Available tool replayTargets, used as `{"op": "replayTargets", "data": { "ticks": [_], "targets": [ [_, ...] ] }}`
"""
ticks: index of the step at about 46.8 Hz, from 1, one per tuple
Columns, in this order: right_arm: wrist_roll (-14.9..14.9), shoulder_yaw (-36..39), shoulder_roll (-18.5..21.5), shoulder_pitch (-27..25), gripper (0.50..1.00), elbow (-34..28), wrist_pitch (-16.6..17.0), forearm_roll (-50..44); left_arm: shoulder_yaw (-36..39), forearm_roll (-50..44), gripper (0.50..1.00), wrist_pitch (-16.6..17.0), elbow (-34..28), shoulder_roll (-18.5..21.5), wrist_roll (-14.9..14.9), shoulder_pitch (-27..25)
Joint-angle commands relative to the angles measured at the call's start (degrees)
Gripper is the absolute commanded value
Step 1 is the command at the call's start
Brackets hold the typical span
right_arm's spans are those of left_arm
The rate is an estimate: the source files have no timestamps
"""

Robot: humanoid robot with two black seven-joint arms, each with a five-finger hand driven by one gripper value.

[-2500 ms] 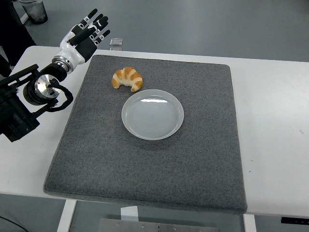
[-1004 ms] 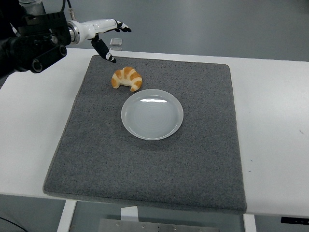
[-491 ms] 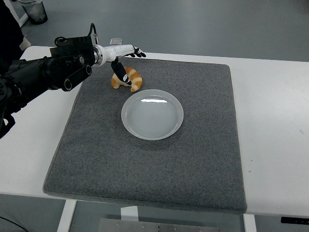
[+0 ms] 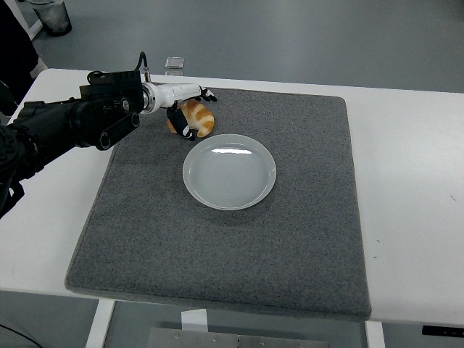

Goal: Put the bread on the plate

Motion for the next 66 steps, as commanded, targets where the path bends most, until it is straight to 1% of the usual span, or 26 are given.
{"op": "replayTargets", "data": {
  "ticks": [1,4,7,12,16,20,22,28,30,32,34,36,39,40,41,42,51,56,59,62,66],
  "targets": [
    [0.01,0.0,0.0,0.0,0.952,-0.06,0.0,0.0,1.05,0.1,0.902,0.81,-0.11,-0.1,0.0,0.01],
    [0.01,0.0,0.0,0.0,0.952,-0.06,0.0,0.0,1.93,0.1,0.894,1.6,-0.29,-0.1,0.0,0.01],
    [0.01,0.0,0.0,0.0,0.952,-0.06,0.0,0.0,2.29,0.1,0.87,2.48,-0.46,-0.1,0.0,0.01],
    [0.01,0.0,0.0,0.0,0.952,0.03,0.0,0.0,2.29,0.1,0.846,2.92,-0.46,-0.1,0.0,0.1],
    [0.01,0.0,0.0,0.0,0.954,-0.06,0.0,0.0,2.81,0.27,0.806,3.27,-0.55,-0.1,0.0,0.1],
    [0.01,0.0,0.0,0.0,0.952,0.03,0.0,0.0,4.22,0.54,0.801,5.2,-0.64,-0.1,0.0,0.45],
    [0.01,0.0,0.0,0.0,0.952,-0.06,0.0,0.0,5.1,1.06,0.791,6.0,-0.73,-0.1,0.0,0.71],
    [0.01,0.0,0.0,0.0,0.952,0.03,0.0,0.0,5.45,2.47,0.778,7.06,-0.82,-0.28,0.0,0.89],
    [0.01,0.0,0.0,0.0,0.952,0.03,0.0,0.0,5.45,2.47,0.748,7.14,-0.9,-0.36,0.0,0.89],
    [0.01,0.0,0.0,0.0,0.952,0.03,0.0,0.0,5.45,2.56,0.739,7.14,-0.9,-0.36,0.0,0.8],
    [0.01,0.0,0.0,0.0,0.952,0.03,0.0,0.0,5.45,2.56,0.709,7.14,-0.82,-0.36,0.0,0.8],
    [-0.08,0.0,0.0,0.0,0.952,-0.06,0.0,0.0,5.45,2.56,0.66,7.4,-0.82,-0.36,0.09,0.8],
    [0.01,0.0,0.0,0.0,0.952,0.03,0.0,0.0,5.45,2.56,0.602,7.76,-0.82,-0.36,0.0,0.8],
    [0.01,0.0,0.0,0.0,0.952,-0.06,0.0,0.0,5.45,2.56,0.568,7.76,-0.9,-0.36,0.09,0.8],
    [0.01,0.0,0.0,0.0,0.952,0.03,0.0,0.0,5.45,2.56,0.523,7.85,-0.9,-0.36,0.09,0.8],
    [0.01,0.0,0.0,0.0,0.952,0.03,0.0,0.0,5.45,2.56,0.5,7.85,-0.82,-0.36,0.09,0.8],
    [0.01,0.0,0.0,0.0,0.952,-0.06,0.0,0.0,5.36,2.47,0.5,8.11,-0.82,-0.36,0.09,0.72],
    [0.01,0.0,0.0,0.0,0.952,0.03,0.0,0.0,5.36,2.47,0.5,9.34,-0.82,-0.36,0.09,0.54],
    [0.01,0.0,0.0,0.0,0.952,0.03,0.0,0.0,5.28,2.39,0.5,9.52,-0.9,-0.19,0.0,0.01],
    [0.01,0.0,0.0,0.0,0.952,0.03,0.0,0.0,5.01,1.95,0.5,9.52,-1.6,-0.19,-0.09,-1.04],
    [0.01,0.0,0.0,0.0,0.952,0.03,0.0,0.0,4.92,1.33,0.5,9.52,-3.53,0.34,-0.09,-4.29]
  ]
}}
